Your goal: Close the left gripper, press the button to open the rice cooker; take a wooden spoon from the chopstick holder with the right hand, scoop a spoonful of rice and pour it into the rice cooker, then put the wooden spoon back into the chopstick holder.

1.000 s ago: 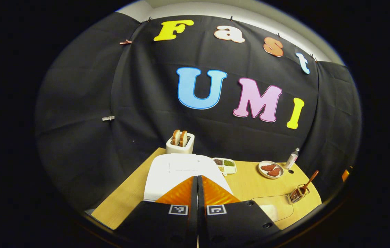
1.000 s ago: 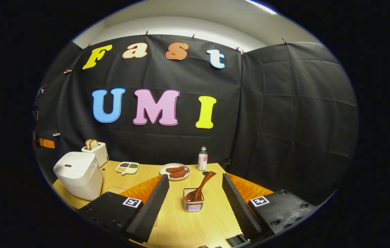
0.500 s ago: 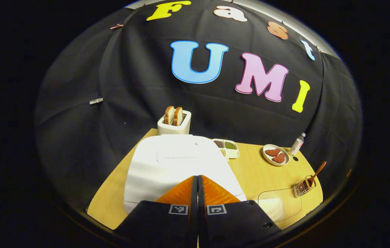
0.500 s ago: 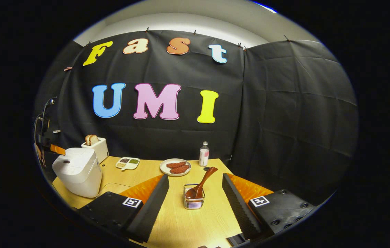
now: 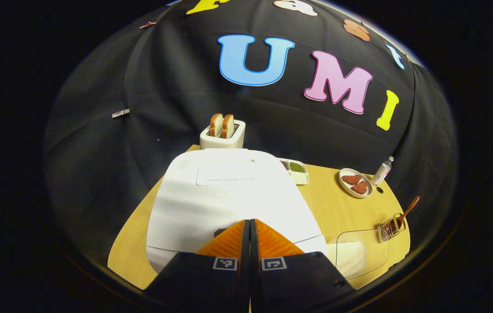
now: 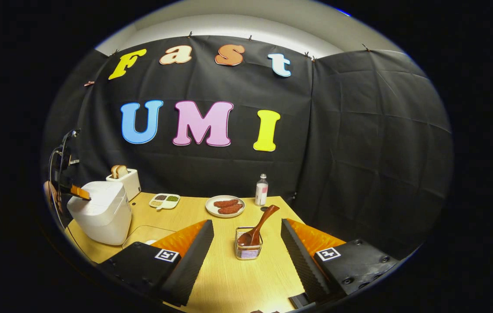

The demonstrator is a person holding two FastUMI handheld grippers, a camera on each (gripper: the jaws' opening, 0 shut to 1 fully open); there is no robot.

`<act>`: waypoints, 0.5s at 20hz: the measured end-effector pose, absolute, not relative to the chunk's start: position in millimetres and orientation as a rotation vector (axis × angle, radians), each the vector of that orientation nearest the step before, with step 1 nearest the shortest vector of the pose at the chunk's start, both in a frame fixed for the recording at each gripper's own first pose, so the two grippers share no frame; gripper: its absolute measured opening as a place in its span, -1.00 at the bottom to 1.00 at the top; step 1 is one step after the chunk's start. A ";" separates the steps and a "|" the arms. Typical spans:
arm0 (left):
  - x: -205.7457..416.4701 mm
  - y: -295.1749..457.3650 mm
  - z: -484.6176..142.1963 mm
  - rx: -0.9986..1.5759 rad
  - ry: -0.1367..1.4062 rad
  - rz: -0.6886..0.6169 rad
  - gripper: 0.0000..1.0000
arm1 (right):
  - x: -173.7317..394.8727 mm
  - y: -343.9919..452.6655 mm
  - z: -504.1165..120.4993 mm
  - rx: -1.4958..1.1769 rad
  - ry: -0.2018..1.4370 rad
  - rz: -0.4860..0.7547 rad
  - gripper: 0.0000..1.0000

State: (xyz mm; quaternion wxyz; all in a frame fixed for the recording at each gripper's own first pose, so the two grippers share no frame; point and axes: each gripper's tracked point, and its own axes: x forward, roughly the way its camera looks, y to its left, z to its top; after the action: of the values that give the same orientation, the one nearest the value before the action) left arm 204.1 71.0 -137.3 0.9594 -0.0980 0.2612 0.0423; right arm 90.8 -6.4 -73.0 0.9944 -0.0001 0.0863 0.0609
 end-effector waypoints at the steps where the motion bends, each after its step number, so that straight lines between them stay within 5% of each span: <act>1: 204.1 71.1 -138.0 -0.195 0.530 0.091 -0.88 | 91.0 -8.2 -74.5 0.003 0.177 0.117 0.96; 10: 198.8 69.1 -102.1 -0.077 0.438 0.145 -0.87 | 84.4 -20.3 -78.0 0.011 0.184 0.099 0.96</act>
State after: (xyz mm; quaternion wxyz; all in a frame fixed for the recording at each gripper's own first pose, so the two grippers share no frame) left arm 198.8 69.1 -102.1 0.9728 -0.0381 0.2169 0.0717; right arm 84.4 -20.3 -78.0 0.9945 0.0054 0.0921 0.0496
